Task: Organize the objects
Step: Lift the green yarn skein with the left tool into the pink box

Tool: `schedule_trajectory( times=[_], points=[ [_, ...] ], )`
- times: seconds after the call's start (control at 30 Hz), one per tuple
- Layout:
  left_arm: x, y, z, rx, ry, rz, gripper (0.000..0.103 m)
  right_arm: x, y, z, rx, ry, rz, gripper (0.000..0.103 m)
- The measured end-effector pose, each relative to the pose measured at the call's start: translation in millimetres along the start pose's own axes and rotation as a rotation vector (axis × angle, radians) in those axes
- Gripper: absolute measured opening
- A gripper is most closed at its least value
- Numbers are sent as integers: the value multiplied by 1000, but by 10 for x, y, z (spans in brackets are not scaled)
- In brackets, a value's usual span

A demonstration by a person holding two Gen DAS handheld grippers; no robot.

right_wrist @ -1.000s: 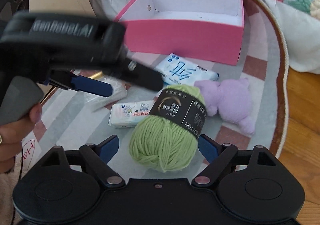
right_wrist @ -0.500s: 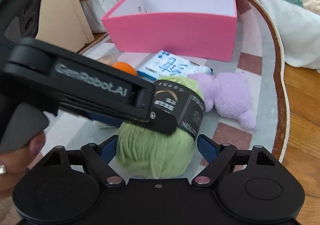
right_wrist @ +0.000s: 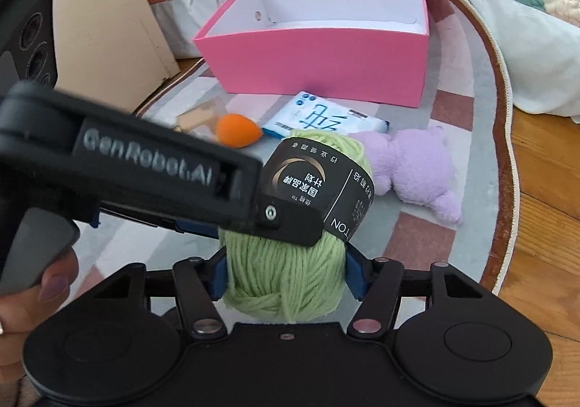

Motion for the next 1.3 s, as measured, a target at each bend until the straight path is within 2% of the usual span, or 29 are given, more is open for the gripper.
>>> schedule_trajectory(
  times=[0.17,0.43,0.63,0.87,1.07,1.2,1.3],
  points=[
    [124,19,304,50,25,-59,53,-113,102,163,23,17,20,66],
    [319,289,929,171,-8,-115,53,-339,490,611,152,25,92,66],
    [495,679,1340,212,1,-157,53,-500,954,865,216,12,160,66],
    [698,1340,1642,267,12,-212,54,-537,1662,1017,254,4,199,66],
    [609,1927,1502,298,-9,-202,54,-473,2138,760,273,-28,231,66],
    [499,2238,1186,292,-27,-200,54,-289,2298,482,293,-33,191,66],
    [409,2475,836,259,-31,-197,54,-82,2420,159,282,-44,134,66]
  ],
)
Point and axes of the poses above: each gripper's, at about its wrist camera, not at the fingertips, and z roughly against the way its jaws point, x to its right, y to its top, the point moved 5 cm from there along -z, roughly the way its jaws point, and after that the axes turned 1 degree about y, right-handed, at the moved point
